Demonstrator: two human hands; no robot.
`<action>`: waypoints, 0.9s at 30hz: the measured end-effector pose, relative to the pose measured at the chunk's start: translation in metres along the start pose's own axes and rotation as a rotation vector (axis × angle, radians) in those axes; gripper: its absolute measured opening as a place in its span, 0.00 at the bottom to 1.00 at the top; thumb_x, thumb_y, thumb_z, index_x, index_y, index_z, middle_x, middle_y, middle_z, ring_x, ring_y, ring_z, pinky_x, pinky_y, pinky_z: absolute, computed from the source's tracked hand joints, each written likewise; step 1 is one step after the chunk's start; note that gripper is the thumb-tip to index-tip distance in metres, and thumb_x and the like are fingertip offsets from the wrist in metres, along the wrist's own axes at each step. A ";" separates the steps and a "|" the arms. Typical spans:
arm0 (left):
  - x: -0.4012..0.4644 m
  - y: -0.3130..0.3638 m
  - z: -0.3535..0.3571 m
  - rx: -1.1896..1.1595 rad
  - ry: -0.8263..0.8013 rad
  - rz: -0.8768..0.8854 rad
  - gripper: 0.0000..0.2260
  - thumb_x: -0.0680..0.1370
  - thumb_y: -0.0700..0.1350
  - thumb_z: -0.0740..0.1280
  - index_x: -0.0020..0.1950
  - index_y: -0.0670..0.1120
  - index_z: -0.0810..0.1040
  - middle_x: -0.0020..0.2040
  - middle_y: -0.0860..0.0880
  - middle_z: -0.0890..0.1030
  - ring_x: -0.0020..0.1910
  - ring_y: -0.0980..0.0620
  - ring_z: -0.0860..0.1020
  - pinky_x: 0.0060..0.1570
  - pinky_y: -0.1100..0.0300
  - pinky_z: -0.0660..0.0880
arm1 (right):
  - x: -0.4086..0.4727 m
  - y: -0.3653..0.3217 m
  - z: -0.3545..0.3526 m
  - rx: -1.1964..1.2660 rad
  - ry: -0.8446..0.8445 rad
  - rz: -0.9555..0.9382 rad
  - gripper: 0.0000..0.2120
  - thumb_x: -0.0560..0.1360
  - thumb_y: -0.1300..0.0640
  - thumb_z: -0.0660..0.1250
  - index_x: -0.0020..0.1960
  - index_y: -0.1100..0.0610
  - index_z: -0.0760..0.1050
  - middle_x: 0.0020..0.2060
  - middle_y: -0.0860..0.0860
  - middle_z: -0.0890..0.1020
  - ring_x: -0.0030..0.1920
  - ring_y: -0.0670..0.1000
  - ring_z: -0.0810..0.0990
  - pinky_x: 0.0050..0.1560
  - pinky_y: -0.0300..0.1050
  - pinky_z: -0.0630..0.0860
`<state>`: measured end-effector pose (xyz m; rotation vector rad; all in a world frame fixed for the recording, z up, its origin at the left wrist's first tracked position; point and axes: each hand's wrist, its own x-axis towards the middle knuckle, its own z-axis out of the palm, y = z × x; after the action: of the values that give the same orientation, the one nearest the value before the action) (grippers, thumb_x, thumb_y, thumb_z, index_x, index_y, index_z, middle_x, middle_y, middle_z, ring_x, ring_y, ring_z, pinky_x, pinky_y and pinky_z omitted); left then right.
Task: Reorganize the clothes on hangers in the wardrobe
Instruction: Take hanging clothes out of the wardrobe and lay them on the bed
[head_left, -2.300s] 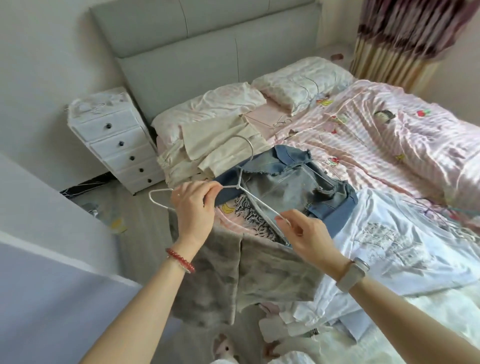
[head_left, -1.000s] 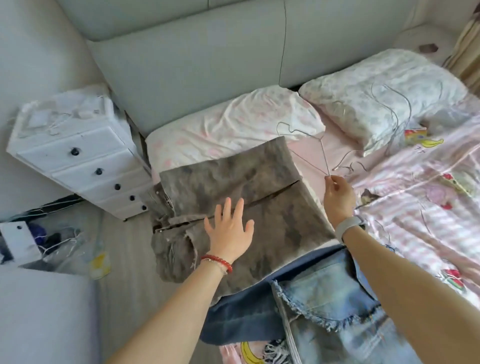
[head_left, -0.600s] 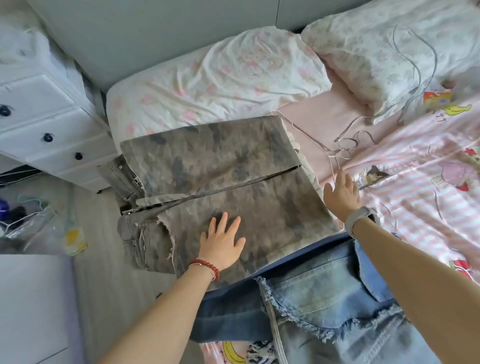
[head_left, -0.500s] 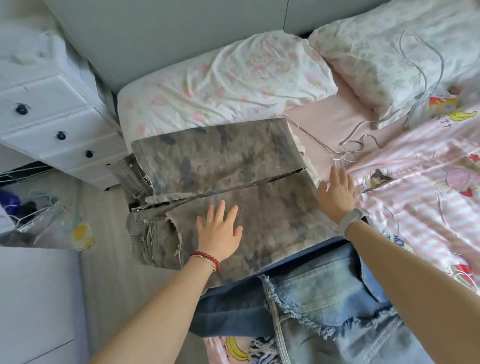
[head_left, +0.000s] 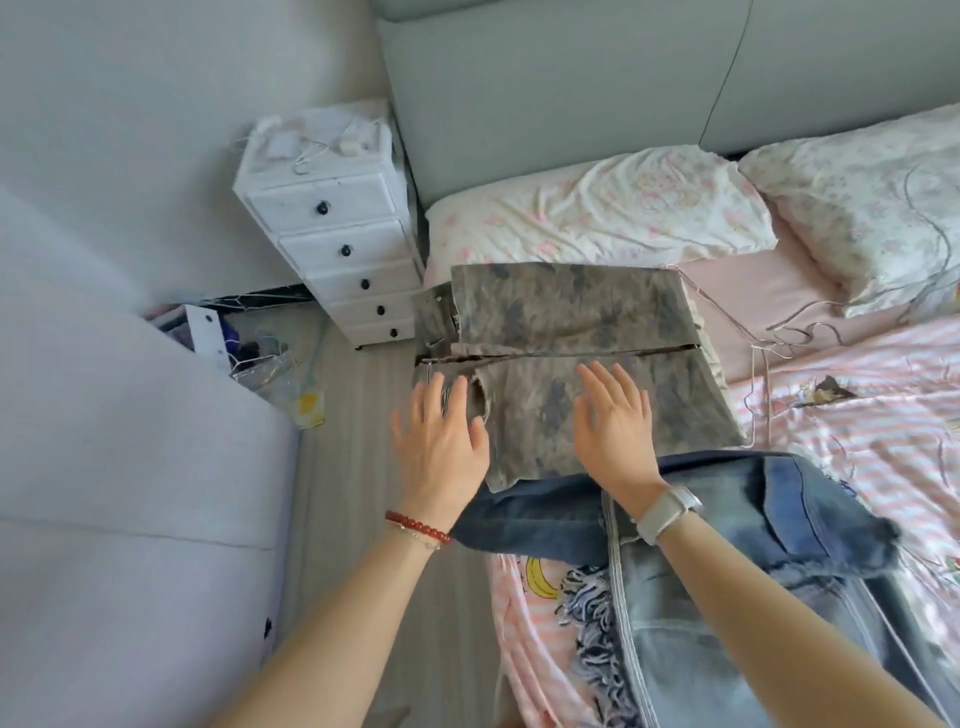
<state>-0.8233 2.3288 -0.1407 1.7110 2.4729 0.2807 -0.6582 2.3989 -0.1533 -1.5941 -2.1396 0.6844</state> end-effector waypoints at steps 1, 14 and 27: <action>-0.028 -0.006 -0.006 -0.029 0.006 -0.026 0.22 0.78 0.49 0.59 0.71 0.46 0.64 0.72 0.44 0.64 0.70 0.44 0.63 0.66 0.44 0.61 | -0.024 -0.010 0.001 0.008 -0.011 -0.033 0.19 0.78 0.59 0.55 0.69 0.59 0.66 0.69 0.55 0.68 0.72 0.57 0.58 0.71 0.55 0.52; -0.455 -0.134 -0.038 -0.191 0.043 -0.461 0.14 0.76 0.45 0.61 0.59 0.42 0.76 0.55 0.43 0.79 0.52 0.41 0.77 0.51 0.49 0.73 | -0.353 -0.120 0.074 -0.144 -0.749 -0.786 0.17 0.78 0.57 0.56 0.66 0.55 0.70 0.63 0.53 0.74 0.65 0.55 0.68 0.64 0.48 0.62; -0.721 -0.283 -0.175 0.027 0.549 -1.271 0.18 0.78 0.44 0.60 0.68 0.44 0.69 0.68 0.44 0.69 0.66 0.44 0.67 0.61 0.50 0.66 | -0.568 -0.388 0.158 0.046 -0.989 -1.420 0.17 0.78 0.58 0.57 0.65 0.56 0.70 0.63 0.53 0.75 0.65 0.54 0.68 0.64 0.48 0.66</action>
<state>-0.8627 1.5432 -0.0363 -0.2245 3.3111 0.5723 -0.8882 1.7377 -0.0607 0.7035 -2.9970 0.9707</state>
